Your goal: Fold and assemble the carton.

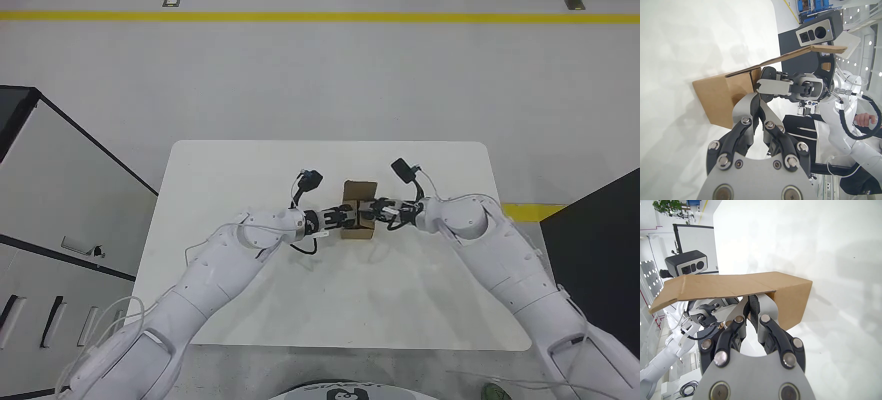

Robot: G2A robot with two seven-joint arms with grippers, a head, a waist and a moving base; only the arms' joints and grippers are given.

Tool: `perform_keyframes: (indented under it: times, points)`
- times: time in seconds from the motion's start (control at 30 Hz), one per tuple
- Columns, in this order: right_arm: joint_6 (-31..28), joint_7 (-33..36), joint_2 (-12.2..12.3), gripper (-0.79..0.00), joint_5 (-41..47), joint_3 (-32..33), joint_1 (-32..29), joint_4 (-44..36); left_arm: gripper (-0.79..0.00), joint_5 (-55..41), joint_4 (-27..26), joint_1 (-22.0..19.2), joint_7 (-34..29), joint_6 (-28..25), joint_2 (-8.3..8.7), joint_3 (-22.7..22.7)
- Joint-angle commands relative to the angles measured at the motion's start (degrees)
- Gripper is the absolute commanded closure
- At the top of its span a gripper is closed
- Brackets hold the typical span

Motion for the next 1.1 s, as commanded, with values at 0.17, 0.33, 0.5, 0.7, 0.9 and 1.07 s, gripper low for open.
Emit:
perform_keyframes:
  times: [0.17,0.33,0.5,0.7,0.9,1.07]
  points:
    - [0.31,0.23,0.24,0.0,-0.63,1.13,-1.11,-1.47,0.0,0.27,0.4,-0.09,-0.15,0.11,-0.34,-0.17]
    - [0.68,0.42,0.04,0.0,-1.26,0.8,-1.16,-0.98,0.0,-0.14,-0.11,0.18,-0.4,-0.43,-0.4,-0.8]
    - [0.64,0.54,-0.12,0.0,-1.31,0.92,-0.99,-0.67,0.0,0.1,0.08,0.41,-0.72,-0.32,-0.54,-0.91]
    - [0.67,0.67,0.04,0.0,-1.7,1.91,-1.43,-1.95,0.0,0.15,0.81,0.26,-0.97,-0.03,-0.84,-0.93]
    - [1.16,0.7,0.03,0.0,-2.08,2.25,-2.01,-2.4,0.0,0.28,0.53,0.29,-0.94,-0.42,-0.94,-1.47]
    - [1.18,0.78,-0.25,0.0,-2.05,1.9,-1.73,-1.75,0.0,0.4,0.08,0.56,-1.14,-0.84,-0.91,-2.06]
